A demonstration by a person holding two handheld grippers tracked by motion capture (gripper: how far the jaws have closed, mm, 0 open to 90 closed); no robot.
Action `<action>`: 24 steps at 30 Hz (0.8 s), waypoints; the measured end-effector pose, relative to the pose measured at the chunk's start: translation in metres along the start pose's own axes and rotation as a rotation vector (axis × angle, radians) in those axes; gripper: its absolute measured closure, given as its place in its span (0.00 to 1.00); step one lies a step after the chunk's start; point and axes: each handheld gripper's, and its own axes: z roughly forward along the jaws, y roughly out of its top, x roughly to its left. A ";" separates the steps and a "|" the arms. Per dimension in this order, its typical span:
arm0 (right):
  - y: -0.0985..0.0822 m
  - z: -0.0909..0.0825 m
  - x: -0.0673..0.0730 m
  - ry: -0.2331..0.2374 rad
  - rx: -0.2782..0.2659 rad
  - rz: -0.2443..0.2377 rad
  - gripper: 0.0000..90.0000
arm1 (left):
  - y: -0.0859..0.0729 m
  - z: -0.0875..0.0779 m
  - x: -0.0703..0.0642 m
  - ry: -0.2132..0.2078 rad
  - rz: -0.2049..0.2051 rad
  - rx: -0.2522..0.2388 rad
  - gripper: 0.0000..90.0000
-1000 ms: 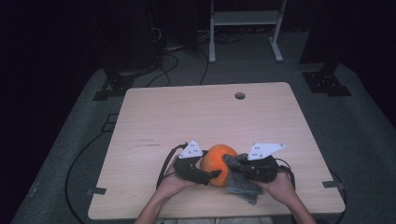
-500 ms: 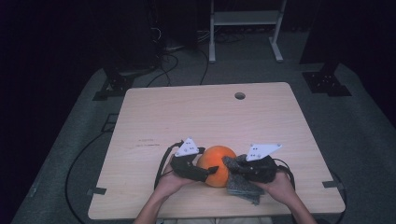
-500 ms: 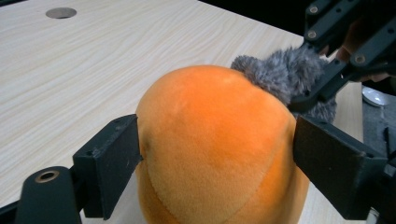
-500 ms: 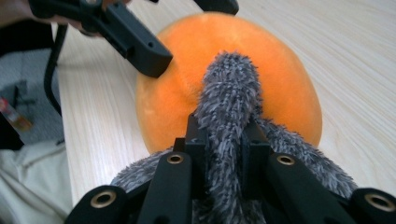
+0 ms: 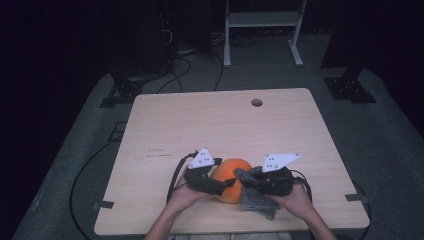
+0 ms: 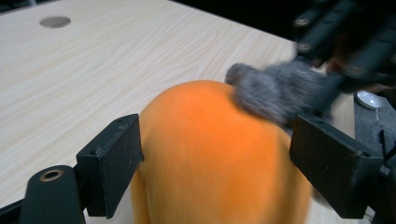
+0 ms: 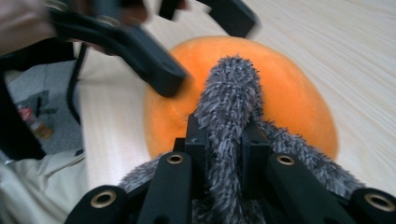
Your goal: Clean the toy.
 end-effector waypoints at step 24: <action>-0.011 0.004 -0.009 -0.037 0.051 0.042 0.85 | -0.013 -0.008 0.009 0.024 -0.001 0.060 0.35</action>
